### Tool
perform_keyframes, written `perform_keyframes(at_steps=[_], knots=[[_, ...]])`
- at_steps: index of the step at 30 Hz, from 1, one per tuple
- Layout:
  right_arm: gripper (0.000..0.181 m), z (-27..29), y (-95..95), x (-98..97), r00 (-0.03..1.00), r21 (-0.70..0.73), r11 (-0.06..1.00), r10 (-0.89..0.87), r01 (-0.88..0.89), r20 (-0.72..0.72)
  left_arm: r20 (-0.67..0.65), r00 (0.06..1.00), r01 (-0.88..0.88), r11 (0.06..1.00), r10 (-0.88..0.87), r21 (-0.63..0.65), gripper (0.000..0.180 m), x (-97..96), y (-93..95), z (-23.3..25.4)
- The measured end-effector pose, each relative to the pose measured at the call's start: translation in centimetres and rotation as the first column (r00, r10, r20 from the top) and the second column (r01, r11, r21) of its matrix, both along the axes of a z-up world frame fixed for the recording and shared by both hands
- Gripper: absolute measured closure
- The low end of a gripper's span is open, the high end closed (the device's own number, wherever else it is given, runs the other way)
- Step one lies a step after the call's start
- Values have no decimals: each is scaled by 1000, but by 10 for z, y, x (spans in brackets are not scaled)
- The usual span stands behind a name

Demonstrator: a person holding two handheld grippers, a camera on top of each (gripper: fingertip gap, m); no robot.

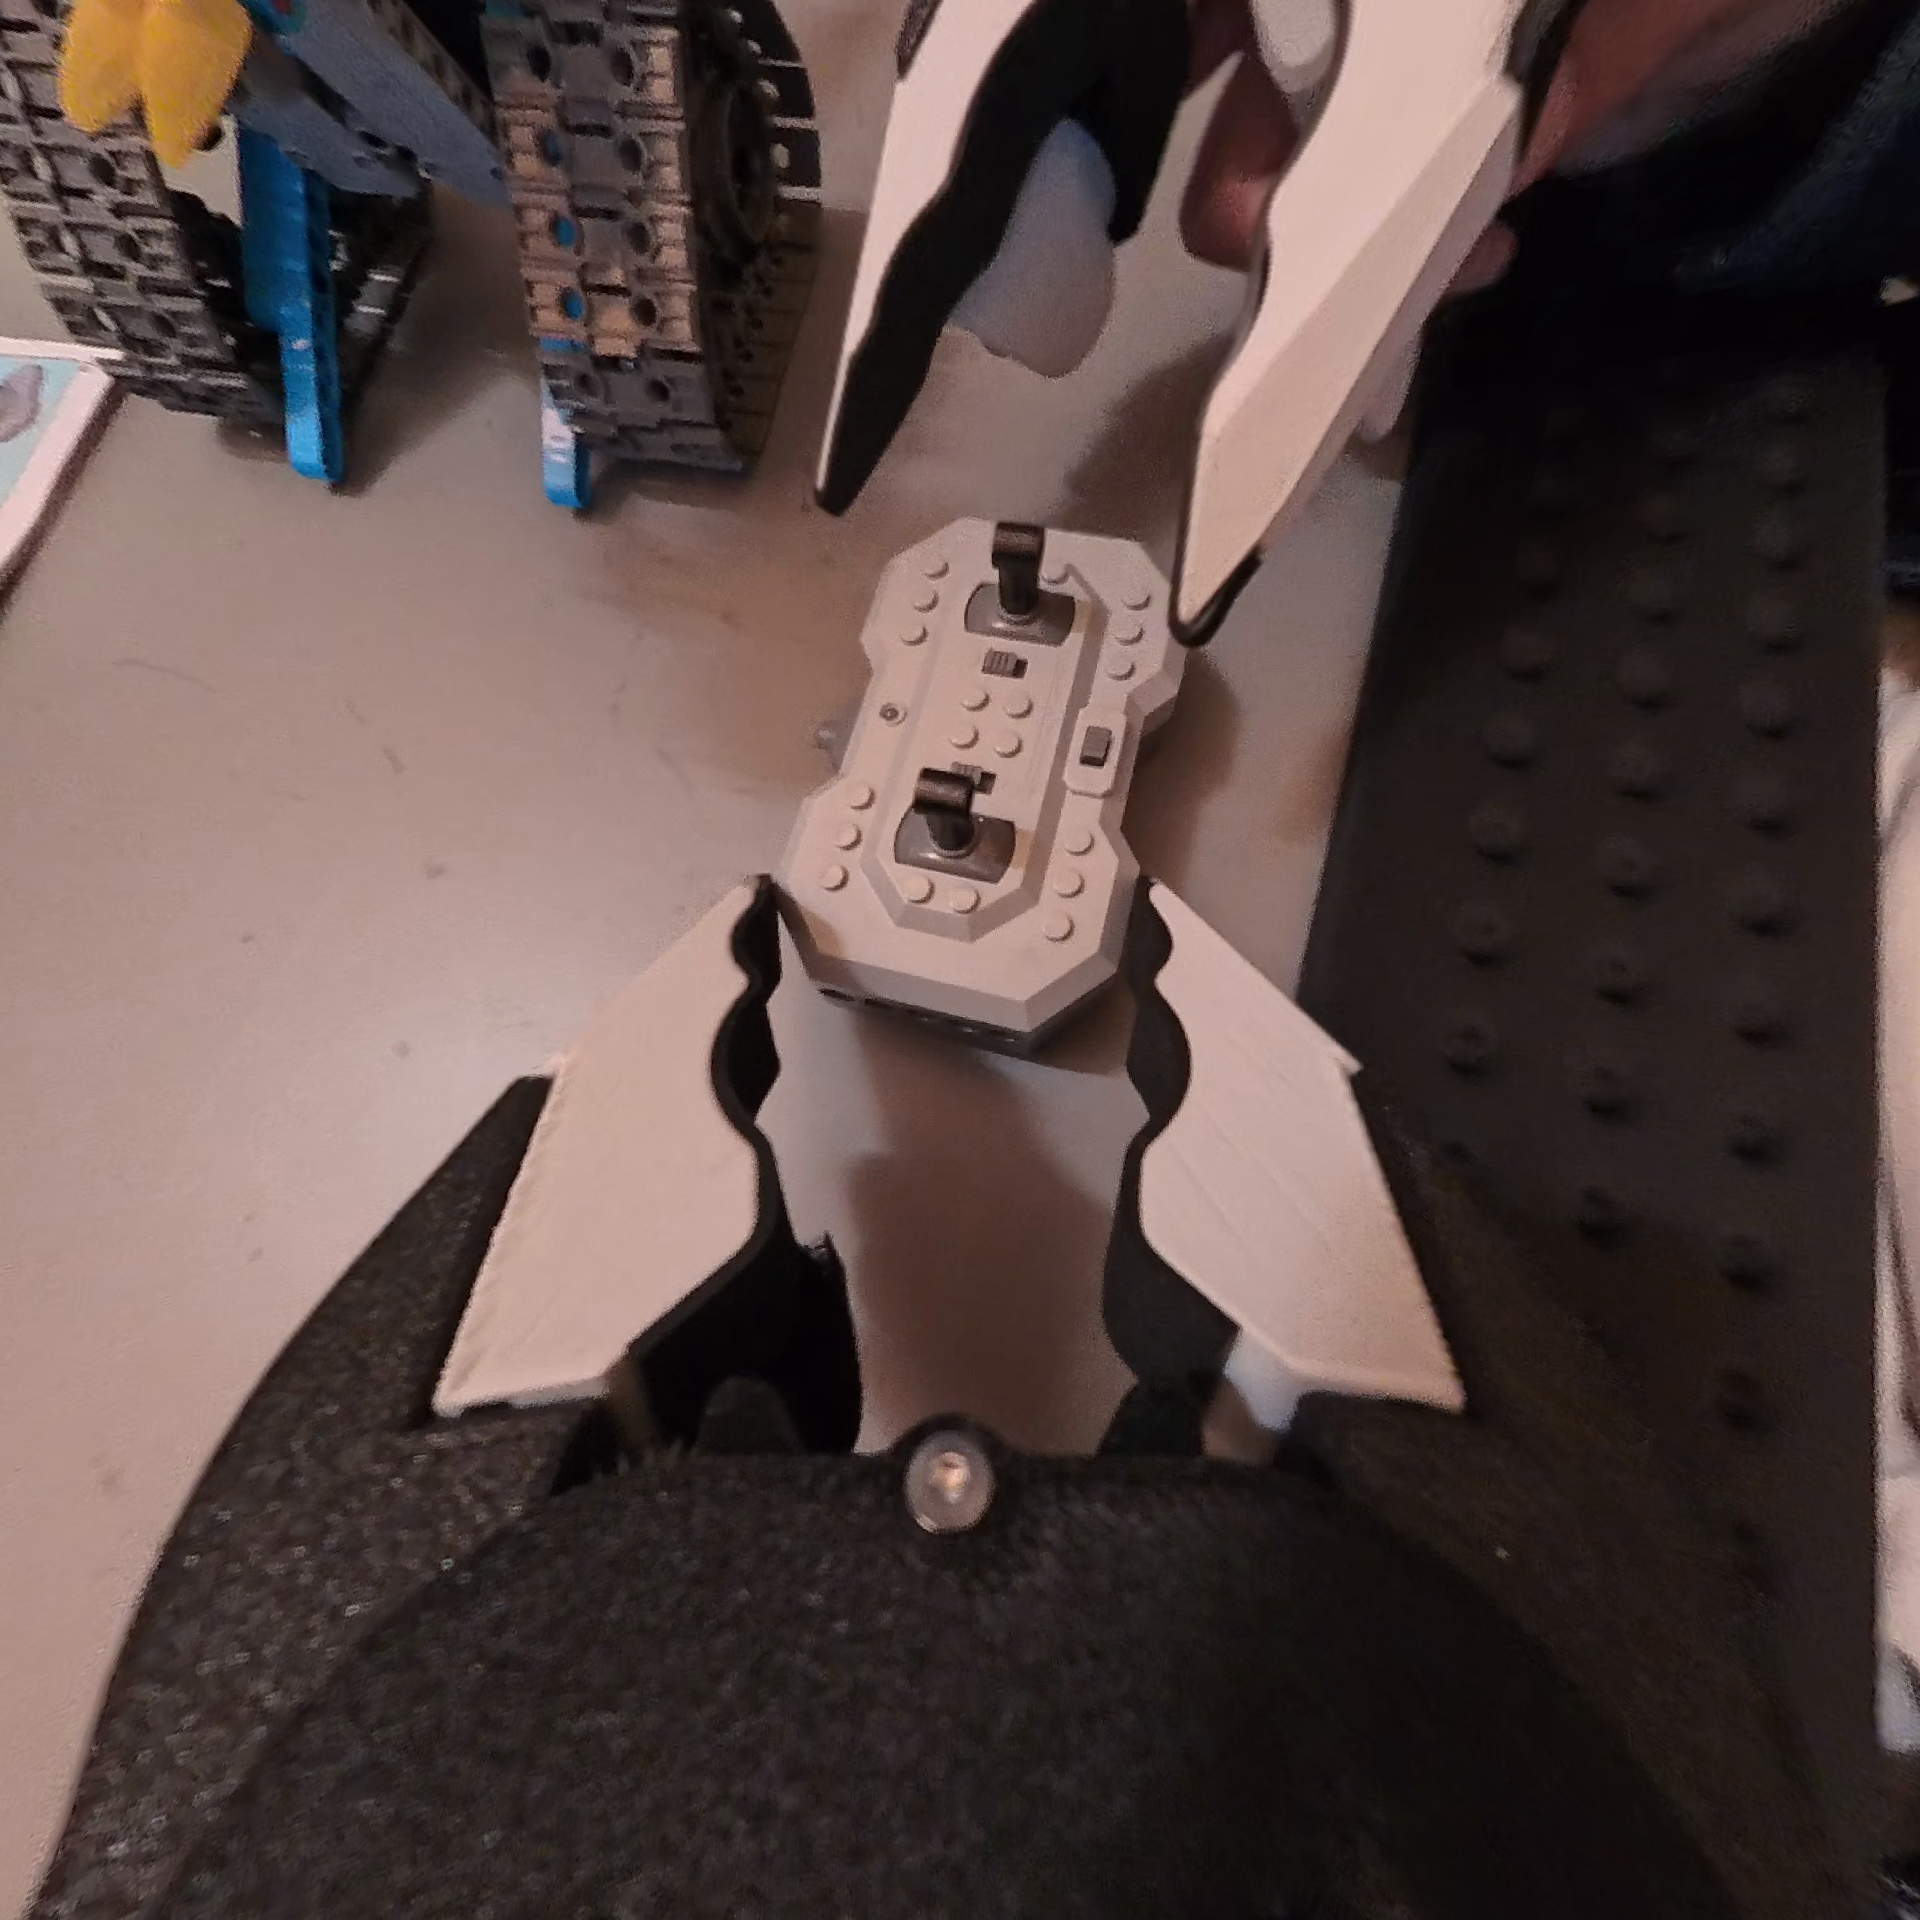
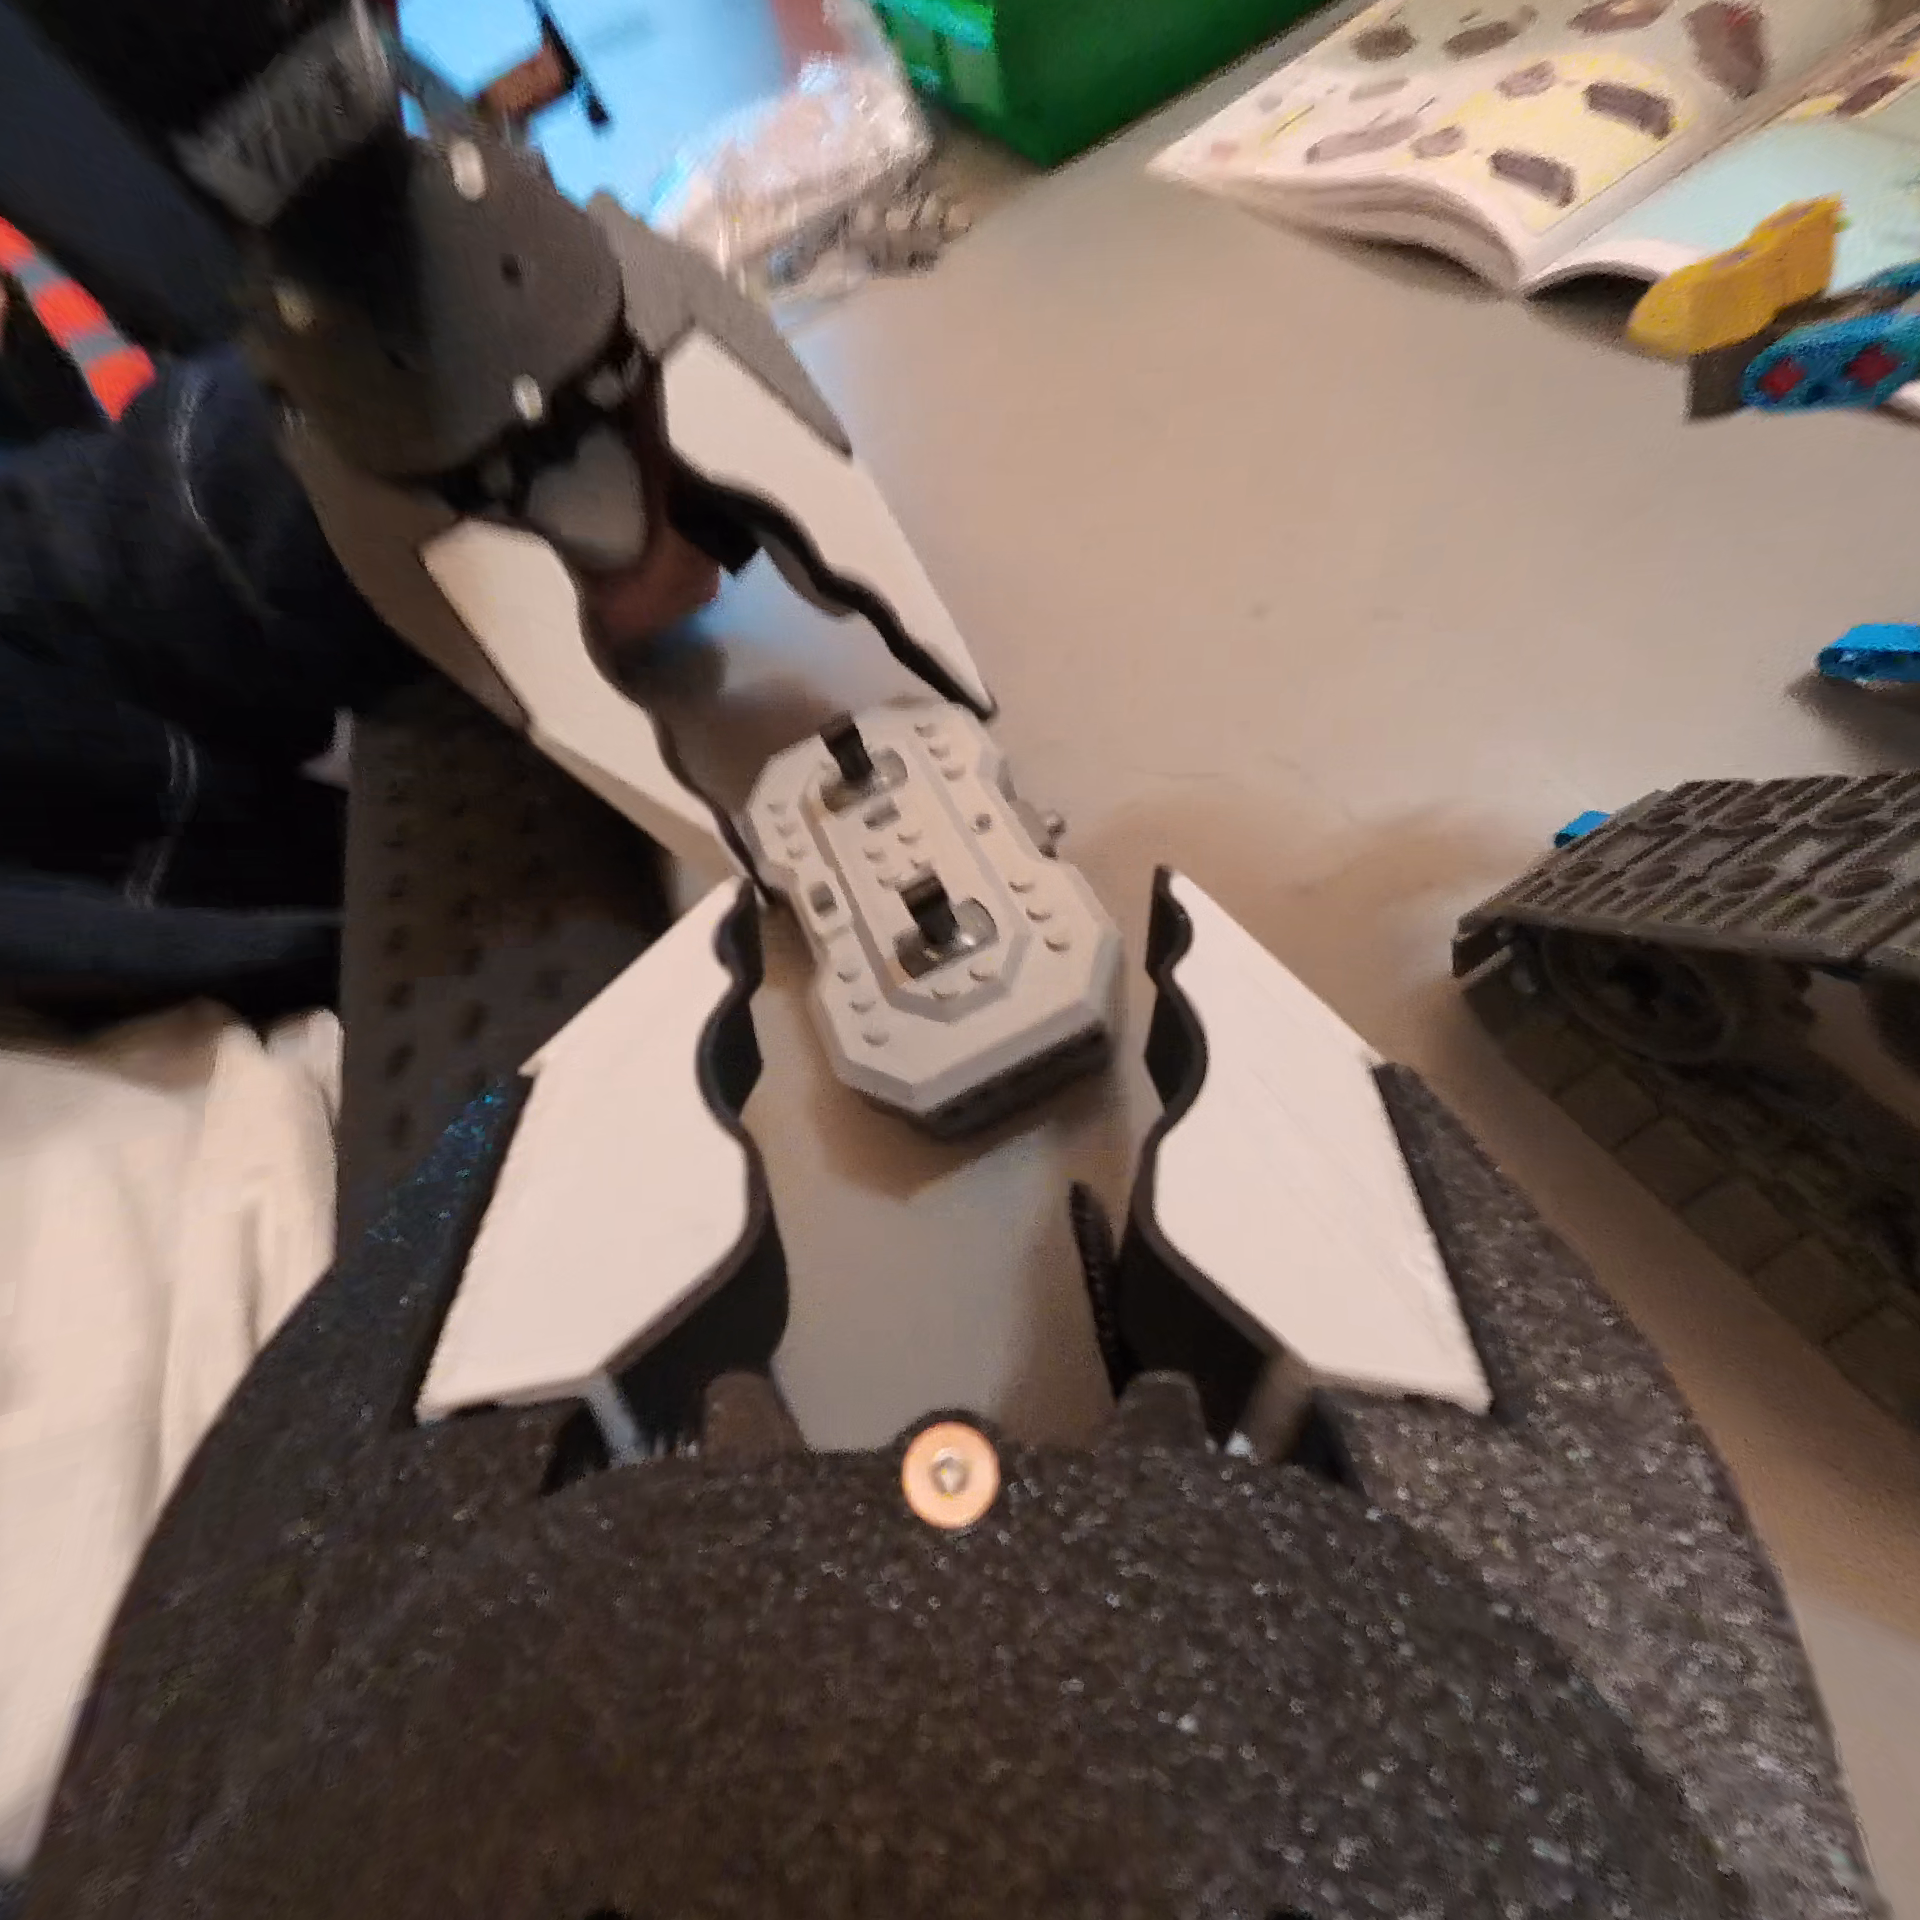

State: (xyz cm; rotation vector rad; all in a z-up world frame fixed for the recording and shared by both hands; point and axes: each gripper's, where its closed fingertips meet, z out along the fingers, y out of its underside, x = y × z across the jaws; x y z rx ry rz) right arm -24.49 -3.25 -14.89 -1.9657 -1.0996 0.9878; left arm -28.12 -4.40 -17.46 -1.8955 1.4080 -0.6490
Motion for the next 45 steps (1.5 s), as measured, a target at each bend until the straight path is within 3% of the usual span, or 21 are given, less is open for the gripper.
perform_keyframes(at_steps=[2, 5, 10, 15, 24, 34, 37, 40, 45], knots=[[106, -16, -5, 9, 993, 25, 997, 65, -68, 94, -5, 1000, 7, 1000, -8, -27, 114, 1, -6, 0], [107, -16, -11, 8, 993, -5, 996, 86, -85, 80, -53, 998, -15, 1000, 15, 15, 114, -1, -9, -1], [101, -16, -5, -1, 990, -31, 995, -89, 93, 111, -93, 989, -108, 988, 118, 114, 114, 0, -8, -1], [102, -25, -5, -3, 973, -64, 985, -144, 158, 180, -117, 982, -129, 977, 150, 170, 114, 0, -8, 0], [109, -29, -8, -2, 984, -201, 969, -122, 147, 129, -88, 984, -144, 985, 152, 96, 114, 0, -9, -2], [109, -22, -5, -1, 988, -163, 978, -111, 127, 107, -85, 984, -153, 986, 158, 68, 114, -1, -9, -3], [106, 7, -2, 19, 962, -60, 962, -263, 267, 71, -105, 973, -198, 977, 206, 83, 114, -2, -8, -2], [99, -9, -19, 29, 906, -134, 904, -379, 406, 191, -115, 962, -239, 967, 248, 93, 114, -1, -8, -2], [107, -19, -18, 5, 878, -126, 871, -458, 475, 140, -113, 937, -325, 944, 329, 57, 114, 3, -9, -3]])
